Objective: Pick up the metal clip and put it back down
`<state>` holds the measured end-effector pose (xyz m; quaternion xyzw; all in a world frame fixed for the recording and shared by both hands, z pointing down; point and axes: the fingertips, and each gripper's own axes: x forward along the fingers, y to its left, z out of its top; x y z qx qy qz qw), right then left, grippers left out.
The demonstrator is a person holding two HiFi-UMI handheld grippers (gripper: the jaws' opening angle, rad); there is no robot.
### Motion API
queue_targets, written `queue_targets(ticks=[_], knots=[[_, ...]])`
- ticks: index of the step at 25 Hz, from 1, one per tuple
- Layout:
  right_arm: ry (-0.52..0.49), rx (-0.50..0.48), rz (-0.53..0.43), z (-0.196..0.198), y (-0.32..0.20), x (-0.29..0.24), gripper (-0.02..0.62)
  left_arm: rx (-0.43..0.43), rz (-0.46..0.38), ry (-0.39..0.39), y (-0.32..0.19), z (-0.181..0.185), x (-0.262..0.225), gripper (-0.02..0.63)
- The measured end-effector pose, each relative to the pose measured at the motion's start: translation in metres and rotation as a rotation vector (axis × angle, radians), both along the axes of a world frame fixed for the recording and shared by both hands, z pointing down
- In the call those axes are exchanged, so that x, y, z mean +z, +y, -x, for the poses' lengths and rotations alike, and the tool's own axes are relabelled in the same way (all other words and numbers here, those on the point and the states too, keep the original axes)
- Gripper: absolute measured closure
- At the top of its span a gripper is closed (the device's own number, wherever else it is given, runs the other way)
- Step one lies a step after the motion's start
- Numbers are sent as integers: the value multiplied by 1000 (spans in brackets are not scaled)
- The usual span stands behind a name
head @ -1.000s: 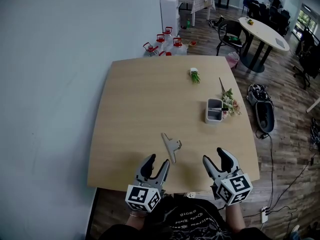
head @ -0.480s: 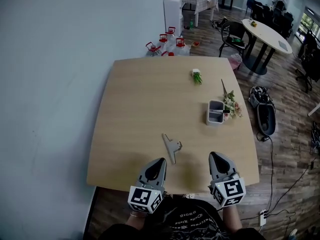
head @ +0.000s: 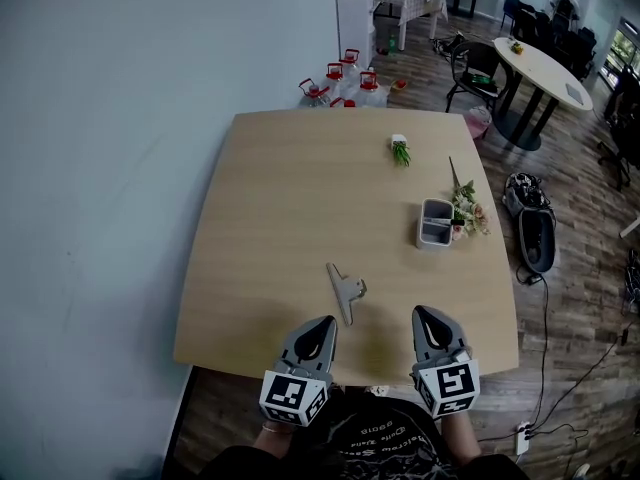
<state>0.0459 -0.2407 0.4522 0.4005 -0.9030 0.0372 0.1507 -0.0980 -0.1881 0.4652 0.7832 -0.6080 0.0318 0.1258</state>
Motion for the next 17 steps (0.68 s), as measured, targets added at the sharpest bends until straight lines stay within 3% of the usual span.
queue_targets(ticks=[17], knots=[[20,-20,-16,9,4,7,584,-47,15,27,4,9,7,598]])
